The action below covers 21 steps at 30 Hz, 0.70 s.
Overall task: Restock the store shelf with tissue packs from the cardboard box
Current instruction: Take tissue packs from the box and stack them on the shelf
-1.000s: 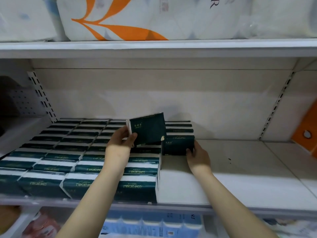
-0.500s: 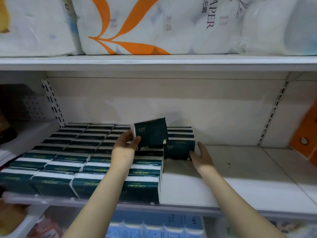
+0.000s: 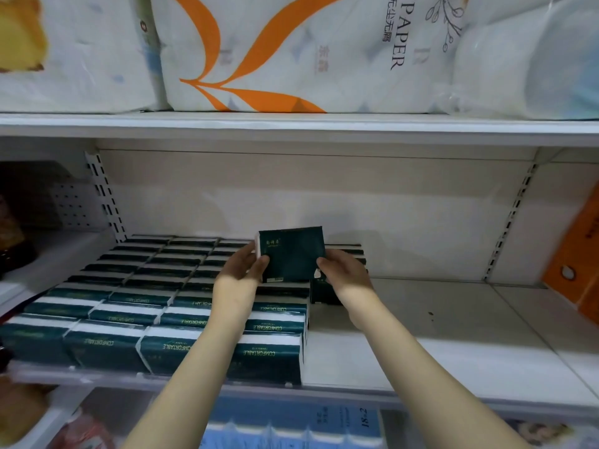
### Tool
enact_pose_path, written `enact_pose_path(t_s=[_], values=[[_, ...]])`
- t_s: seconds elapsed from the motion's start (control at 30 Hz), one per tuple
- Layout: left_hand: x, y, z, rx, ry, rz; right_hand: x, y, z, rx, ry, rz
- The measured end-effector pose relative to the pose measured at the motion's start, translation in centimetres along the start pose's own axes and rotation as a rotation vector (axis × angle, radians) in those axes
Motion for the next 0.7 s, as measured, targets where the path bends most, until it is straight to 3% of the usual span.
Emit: enact_pose_path(t_s=[0.2,0.27,0.47,0.7], values=[[-0.6,0.3,0.8,0.025,0.064,0.089,5.3,-0.5,-1.0,-0.062,0.399,-0.18],[-0.9,0.4,0.9,0.016,0.084,0.107,7.6,-1.0,-1.5,-0.046,0.427,-0.216],[-1.0,0.6,1.1,-0.009,0.173,0.086,11.4,-2.6,-4.9,-0.019,0.169,-0.28],[-0.9,0.8,1.3,-0.014,0.212,0.067,9.4,-2.5,-5.8,0.021,-0.106,-0.15]])
Point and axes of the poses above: each hand's wrist, its own y-axis towards the middle knuckle, its own x-axis out of the back of the hand, z = x × y, the point moved 8 cm from there along y, towards the middle knuckle, and after that the axes turned 15 degrees about y, right-handed, at the moved point
